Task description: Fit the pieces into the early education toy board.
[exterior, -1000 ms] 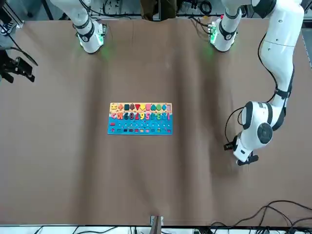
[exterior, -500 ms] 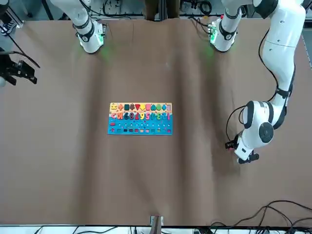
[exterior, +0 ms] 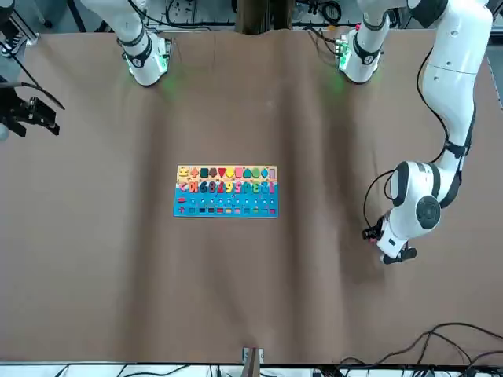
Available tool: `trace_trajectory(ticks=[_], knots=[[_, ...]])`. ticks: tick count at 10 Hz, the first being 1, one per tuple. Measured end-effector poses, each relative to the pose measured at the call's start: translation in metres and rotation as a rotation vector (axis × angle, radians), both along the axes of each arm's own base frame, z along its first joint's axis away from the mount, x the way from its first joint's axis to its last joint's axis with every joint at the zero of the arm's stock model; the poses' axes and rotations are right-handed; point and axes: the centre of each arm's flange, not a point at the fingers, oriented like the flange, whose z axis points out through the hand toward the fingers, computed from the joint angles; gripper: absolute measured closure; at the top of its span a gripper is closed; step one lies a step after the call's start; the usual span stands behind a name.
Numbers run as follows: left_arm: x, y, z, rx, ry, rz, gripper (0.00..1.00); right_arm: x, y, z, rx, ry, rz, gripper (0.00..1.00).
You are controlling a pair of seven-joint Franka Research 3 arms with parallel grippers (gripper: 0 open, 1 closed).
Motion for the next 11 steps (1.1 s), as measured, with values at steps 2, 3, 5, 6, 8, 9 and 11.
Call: trace_trajectory(ticks=[2,3,5,6,8,9,11], knots=[[0.0001,0.0004,0.0004,0.000,-0.001,0.001,0.44,-0.0001,0.0000,-0.0001,0.000,0.001,0.000,0.01],[0.0001,0.0008,0.0004,0.000,0.000,0.001,0.47,-0.0002,0.0000,-0.0002,0.000,0.002,0.000,0.01],[0.0001,0.0013,0.0003,0.001,0.000,0.002,0.51,-0.0004,-0.0002,-0.0003,0.000,0.004,0.000,0.01],[0.0001,0.0013,0.0004,0.001,0.000,0.002,0.53,-0.0005,-0.0002,-0.0004,0.000,0.004,0.000,0.01],[0.0001,0.0013,0.0005,0.001,-0.001,0.002,0.63,-0.0011,-0.0002,-0.0008,0.001,0.010,-0.001,0.01],[0.0003,0.0013,0.0012,0.001,-0.002,0.002,0.68,-0.0015,-0.0001,-0.0012,0.001,0.013,-0.001,0.01],[0.0012,0.0014,0.0055,0.002,-0.008,0.002,0.73,-0.0015,-0.0002,-0.0014,0.002,0.015,-0.001,0.01]])
